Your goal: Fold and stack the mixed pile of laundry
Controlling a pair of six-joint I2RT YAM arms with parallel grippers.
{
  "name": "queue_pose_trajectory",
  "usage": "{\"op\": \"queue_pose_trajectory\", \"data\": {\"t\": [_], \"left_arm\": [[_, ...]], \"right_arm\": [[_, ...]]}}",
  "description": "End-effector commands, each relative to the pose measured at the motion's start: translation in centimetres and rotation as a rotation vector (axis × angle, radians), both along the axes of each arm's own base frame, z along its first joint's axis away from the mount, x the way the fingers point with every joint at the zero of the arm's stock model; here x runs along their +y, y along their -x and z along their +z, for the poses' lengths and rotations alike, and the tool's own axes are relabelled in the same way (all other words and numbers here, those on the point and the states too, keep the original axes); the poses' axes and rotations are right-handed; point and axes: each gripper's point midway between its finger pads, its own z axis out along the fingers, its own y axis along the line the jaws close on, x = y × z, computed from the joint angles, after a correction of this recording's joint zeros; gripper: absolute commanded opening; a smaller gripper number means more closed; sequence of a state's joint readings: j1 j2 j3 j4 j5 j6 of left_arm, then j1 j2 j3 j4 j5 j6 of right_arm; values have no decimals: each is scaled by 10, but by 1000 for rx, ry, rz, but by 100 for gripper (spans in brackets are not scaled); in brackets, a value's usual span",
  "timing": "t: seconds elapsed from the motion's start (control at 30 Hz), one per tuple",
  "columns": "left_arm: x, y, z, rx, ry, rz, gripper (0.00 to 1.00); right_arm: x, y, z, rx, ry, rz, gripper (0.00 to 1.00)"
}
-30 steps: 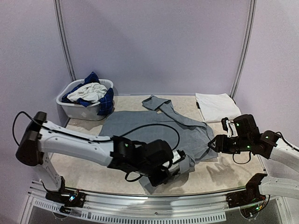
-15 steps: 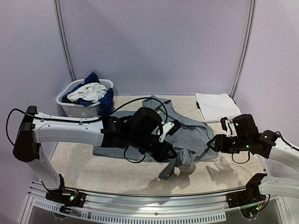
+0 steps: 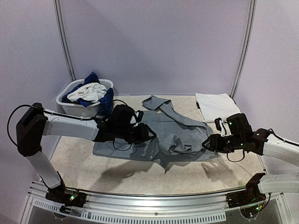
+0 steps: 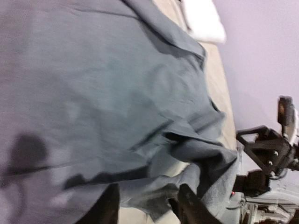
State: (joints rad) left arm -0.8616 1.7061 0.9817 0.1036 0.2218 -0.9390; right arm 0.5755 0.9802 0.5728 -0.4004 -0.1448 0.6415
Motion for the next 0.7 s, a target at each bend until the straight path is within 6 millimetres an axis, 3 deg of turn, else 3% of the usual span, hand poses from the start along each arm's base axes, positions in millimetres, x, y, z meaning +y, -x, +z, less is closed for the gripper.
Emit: {"op": "queue_pose_trajectory", "data": {"t": [0.0, 0.03, 0.13, 0.23, 0.27, 0.43, 0.67], "left_arm": [[32, -23, 11, -85, -75, 119, 53], [48, -23, 13, -141, -197, 142, 64], [95, -17, 48, -370, -569, 220, 92], [124, -15, 60, -444, -767, 225, 94], [120, -9, 58, -471, -789, 173, 92], [64, 39, 31, -574, -820, -192, 83], [-5, 79, -3, -585, -820, -392, 73]], "right_arm": [[13, -4, 0, -1, -21, 46, 54], [15, -5, 0, 1, -22, 52, 54], [20, -9, 0, 2, -21, 69, 54], [27, -14, 0, 4, -25, 84, 54], [30, -15, 1, 5, -29, 90, 54], [41, -18, -4, 17, -27, 122, 52], [58, -24, -14, 6, -89, 153, 44]]}}
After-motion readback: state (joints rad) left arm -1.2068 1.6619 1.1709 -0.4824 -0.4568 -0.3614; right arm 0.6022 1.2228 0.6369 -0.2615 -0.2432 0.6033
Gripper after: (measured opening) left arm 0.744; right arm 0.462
